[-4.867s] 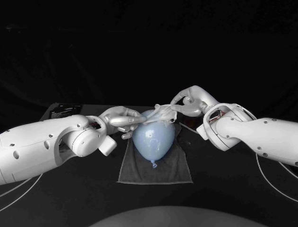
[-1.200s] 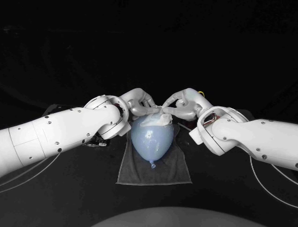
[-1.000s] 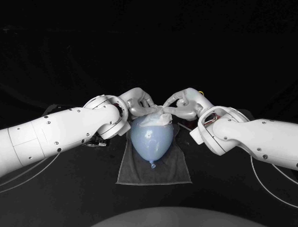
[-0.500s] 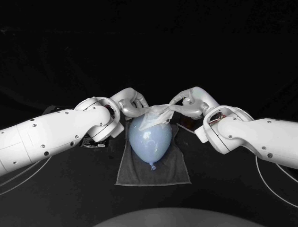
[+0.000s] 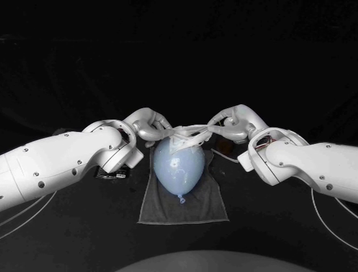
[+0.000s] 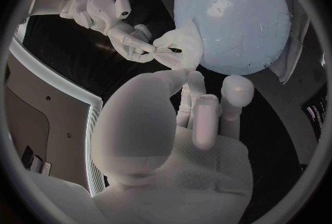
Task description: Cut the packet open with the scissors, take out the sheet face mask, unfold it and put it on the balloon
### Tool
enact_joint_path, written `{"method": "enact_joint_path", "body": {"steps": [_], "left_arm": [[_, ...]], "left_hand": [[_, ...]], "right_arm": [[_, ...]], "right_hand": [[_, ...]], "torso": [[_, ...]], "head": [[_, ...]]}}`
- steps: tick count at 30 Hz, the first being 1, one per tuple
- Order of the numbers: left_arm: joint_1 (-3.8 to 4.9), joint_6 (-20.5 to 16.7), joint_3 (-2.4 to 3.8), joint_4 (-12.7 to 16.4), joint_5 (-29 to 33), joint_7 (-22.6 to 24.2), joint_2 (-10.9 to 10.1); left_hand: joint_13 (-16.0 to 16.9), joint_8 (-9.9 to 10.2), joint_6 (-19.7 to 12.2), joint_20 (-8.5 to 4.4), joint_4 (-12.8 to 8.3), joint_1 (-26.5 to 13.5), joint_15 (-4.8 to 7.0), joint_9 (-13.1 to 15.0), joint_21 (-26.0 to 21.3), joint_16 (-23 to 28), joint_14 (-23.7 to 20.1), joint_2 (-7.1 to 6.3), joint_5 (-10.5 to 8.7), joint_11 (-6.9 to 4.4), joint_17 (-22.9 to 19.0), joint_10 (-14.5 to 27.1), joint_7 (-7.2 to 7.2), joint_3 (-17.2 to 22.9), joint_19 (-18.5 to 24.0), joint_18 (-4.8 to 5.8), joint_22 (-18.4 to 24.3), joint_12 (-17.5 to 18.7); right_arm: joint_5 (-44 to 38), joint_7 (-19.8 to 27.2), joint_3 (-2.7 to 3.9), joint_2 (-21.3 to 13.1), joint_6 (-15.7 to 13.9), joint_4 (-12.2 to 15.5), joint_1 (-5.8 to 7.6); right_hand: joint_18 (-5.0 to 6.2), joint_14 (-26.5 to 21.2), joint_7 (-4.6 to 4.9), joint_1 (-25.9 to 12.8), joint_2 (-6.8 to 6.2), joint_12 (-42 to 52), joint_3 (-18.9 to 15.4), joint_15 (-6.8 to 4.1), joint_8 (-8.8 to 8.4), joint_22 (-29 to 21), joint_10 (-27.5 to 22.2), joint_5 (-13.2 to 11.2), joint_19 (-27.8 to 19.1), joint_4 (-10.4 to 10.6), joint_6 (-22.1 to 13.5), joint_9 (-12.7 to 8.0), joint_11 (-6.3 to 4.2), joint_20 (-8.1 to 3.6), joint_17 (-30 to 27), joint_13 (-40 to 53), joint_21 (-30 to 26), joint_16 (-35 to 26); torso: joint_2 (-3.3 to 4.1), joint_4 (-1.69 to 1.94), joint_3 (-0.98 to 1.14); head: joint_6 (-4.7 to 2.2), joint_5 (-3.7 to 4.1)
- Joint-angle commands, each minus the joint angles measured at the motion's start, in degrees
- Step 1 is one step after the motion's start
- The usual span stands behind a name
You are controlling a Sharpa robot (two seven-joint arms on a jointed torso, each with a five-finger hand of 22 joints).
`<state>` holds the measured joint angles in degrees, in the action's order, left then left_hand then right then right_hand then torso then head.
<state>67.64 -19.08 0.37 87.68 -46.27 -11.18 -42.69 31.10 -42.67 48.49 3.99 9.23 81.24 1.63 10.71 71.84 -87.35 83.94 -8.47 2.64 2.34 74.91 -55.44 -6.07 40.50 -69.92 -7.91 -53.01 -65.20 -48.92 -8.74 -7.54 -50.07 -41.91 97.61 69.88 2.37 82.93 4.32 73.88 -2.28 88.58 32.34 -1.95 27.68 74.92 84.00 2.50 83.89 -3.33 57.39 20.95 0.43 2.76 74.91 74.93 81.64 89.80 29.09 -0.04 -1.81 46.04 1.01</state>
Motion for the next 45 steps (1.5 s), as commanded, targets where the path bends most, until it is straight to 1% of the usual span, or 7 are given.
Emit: {"method": "enact_joint_path", "body": {"steps": [1,12,17,18,22,32,45], "left_arm": [[0.06,-0.91,0.07,0.74,7.78,1.40,-0.75],[0.20,-0.46,0.24,3.80,12.09,1.66,-3.62],[0.34,-0.40,0.76,4.75,13.56,2.09,-4.20],[0.42,-0.41,0.96,4.96,13.97,2.23,-4.32],[0.89,-0.40,1.29,5.18,14.91,2.54,-4.54],[2.23,-0.41,1.49,5.29,16.20,2.59,-5.41],[3.15,-0.32,1.52,5.50,16.94,2.14,-6.65]], "left_hand": [[0.04,-0.46,-0.27,-0.31,-0.33,-0.69,0.27,2.59,-0.01,-0.05,2.17,0.10,0.16,-0.71,2.97,-1.01,0.16,0.70,0.28,0.53,0.04,-0.25],[0.37,-0.57,-0.25,-0.33,-0.58,-1.00,0.29,2.65,-0.07,-0.01,2.11,0.05,0.17,-0.74,2.81,-1.30,0.19,0.86,0.36,0.51,0.13,-0.44],[0.29,-0.60,-0.24,-0.33,-0.67,-1.08,0.30,2.67,-0.12,0.01,2.09,0.03,0.17,-0.75,2.75,-1.28,0.20,0.92,0.41,0.49,0.22,-0.41],[0.29,-0.60,-0.24,-0.33,-0.67,-1.08,0.30,2.67,-0.12,0.01,2.09,0.03,0.17,-0.75,2.75,-1.28,0.20,0.92,0.41,0.49,0.22,-0.41],[0.43,-0.62,-0.24,-0.34,-0.74,-1.17,0.30,2.69,-0.10,0.01,2.09,0.01,0.18,-0.76,2.77,-1.39,0.20,0.96,0.40,0.50,0.18,-0.48],[0.80,-0.66,-0.26,-0.36,-0.89,-1.34,0.32,2.71,0.03,-0.04,2.17,0.02,0.17,-0.77,3.00,-1.71,0.20,1.07,0.26,0.55,-0.09,-0.67],[1.65,-0.74,-0.27,-0.41,-1.30,-1.70,0.37,2.76,0.25,-0.08,2.27,0.04,0.17,-0.82,3.22,-2.48,0.23,1.35,-0.01,0.62,-0.52,-1.12]], "right_arm": [[1.16,1.29,0.06,-0.26,-1.61,0.24,-0.02],[6.56,5.57,0.05,-1.58,-4.59,1.62,-0.16],[9.46,7.84,0.05,-2.07,-5.00,2.32,-0.36],[10.08,8.44,0.05,-2.20,-5.13,2.54,-0.43],[12.06,10.43,0.05,-2.40,-5.33,2.80,-0.56],[15.97,14.69,0.08,-2.72,-5.34,2.65,-0.44],[18.26,15.86,0.41,-3.84,-6.11,1.63,0.28]], "right_hand": [[-0.57,7.07,0.00,-0.35,0.41,0.26,0.42,-1.63,0.15,12.68,5.17,0.29,3.16,0.08,0.30,3.15,-0.44,-0.20,15.09,13.97,-0.06,0.20],[-0.51,7.07,0.00,-0.43,0.37,0.08,0.57,-1.63,0.24,12.60,5.04,0.29,3.07,0.00,0.27,3.20,-0.45,-0.20,15.09,13.79,-0.34,0.20],[-0.45,7.07,0.00,-0.45,0.38,-0.04,0.63,-1.64,0.25,12.52,4.96,0.29,2.97,-0.01,0.24,3.21,-0.45,-0.20,15.09,13.68,-0.63,0.20],[-0.45,7.07,0.00,-0.45,0.38,-0.04,0.63,-1.64,0.25,12.52,4.96,0.29,2.97,-0.01,0.24,3.21,-0.45,-0.20,15.09,13.68,-0.63,0.20],[-0.45,7.07,0.00,-0.45,0.38,-0.04,0.63,-1.64,0.25,12.52,4.96,0.29,2.97,-0.01,0.24,3.21,-0.45,-0.20,15.09,13.68,-0.63,0.20],[-0.41,7.07,0.04,-0.57,0.41,-0.32,0.89,-1.63,0.30,12.46,4.76,0.29,2.89,-0.08,0.07,3.25,-0.43,-0.20,15.09,13.42,-0.85,0.20],[-0.44,7.07,0.05,-0.59,0.40,-0.19,0.97,-1.62,0.33,12.50,4.86,0.29,2.94,-0.12,0.02,3.27,-0.42,-0.20,15.09,13.55,-0.70,0.20]], "torso": [[-0.02,-0.03,0.01],[-0.16,-0.01,0.04],[-0.23,-0.04,0.07],[-0.17,-0.06,0.06],[-0.32,-0.09,0.15],[-0.76,-0.12,0.36],[-1.44,-0.13,0.30]], "head": [[-0.03,0.11],[-0.26,0.32],[-0.48,0.24],[-0.73,0.26],[-0.94,0.24],[-1.01,0.26],[-1.45,0.36]]}}
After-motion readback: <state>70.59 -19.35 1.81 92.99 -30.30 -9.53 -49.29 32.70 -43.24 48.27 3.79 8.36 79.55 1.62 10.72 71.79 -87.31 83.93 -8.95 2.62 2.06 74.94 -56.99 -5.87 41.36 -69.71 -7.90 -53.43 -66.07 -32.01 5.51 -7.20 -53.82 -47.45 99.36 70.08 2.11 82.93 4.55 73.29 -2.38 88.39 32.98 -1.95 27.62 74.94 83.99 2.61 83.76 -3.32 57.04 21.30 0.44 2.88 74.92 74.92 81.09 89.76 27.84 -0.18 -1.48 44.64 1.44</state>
